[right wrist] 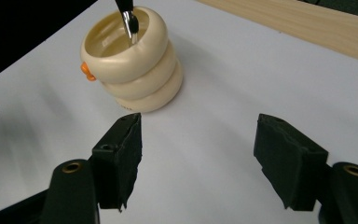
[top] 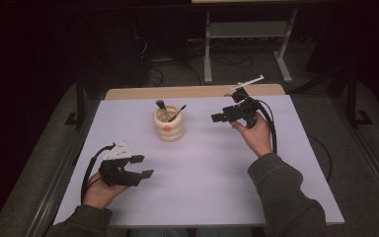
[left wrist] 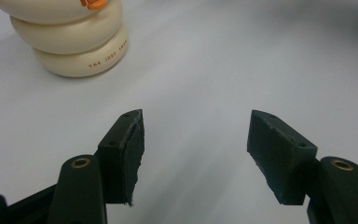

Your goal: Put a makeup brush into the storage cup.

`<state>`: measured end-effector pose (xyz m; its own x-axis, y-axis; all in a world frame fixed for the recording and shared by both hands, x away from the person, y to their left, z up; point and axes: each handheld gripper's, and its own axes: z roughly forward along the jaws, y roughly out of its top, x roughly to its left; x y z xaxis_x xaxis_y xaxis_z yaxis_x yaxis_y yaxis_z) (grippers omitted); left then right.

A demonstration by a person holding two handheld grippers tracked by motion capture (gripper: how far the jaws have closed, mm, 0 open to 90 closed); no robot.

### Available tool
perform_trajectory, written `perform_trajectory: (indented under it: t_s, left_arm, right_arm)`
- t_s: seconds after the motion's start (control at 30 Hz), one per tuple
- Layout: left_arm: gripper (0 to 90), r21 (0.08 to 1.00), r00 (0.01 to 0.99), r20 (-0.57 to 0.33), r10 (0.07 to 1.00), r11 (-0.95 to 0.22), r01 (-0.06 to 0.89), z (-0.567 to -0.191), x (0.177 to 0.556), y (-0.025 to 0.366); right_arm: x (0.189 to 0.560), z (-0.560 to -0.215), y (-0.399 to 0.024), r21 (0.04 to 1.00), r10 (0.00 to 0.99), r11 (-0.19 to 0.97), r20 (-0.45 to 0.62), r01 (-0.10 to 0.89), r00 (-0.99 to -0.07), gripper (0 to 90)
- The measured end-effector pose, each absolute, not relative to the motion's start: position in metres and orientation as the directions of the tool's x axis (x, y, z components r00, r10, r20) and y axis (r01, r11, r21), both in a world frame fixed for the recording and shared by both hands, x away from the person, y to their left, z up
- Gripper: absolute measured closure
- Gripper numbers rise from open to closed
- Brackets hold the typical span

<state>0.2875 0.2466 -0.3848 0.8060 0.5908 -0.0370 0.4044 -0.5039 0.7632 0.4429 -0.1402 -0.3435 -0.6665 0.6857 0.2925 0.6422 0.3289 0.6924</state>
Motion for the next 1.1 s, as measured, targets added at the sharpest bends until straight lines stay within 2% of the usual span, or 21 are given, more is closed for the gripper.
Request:
perform_trajectory:
  t_s: [0.3,1.1]
  left_arm:
    - [36.3,0.763,0.803,-0.040,0.594,-0.501,0.408,-0.385,0.288,0.247]
    - [34.9,0.765,0.797,-0.038,0.603,-0.495,0.411,-0.388,0.290,0.247]
  right_arm:
    - [0.429,-0.352,-0.146,0.683,0.682,0.361,0.272,0.635,-0.679,31.3]
    - [0.397,-0.370,-0.172,0.674,0.693,0.351,0.280,0.650,-0.664,30.9]
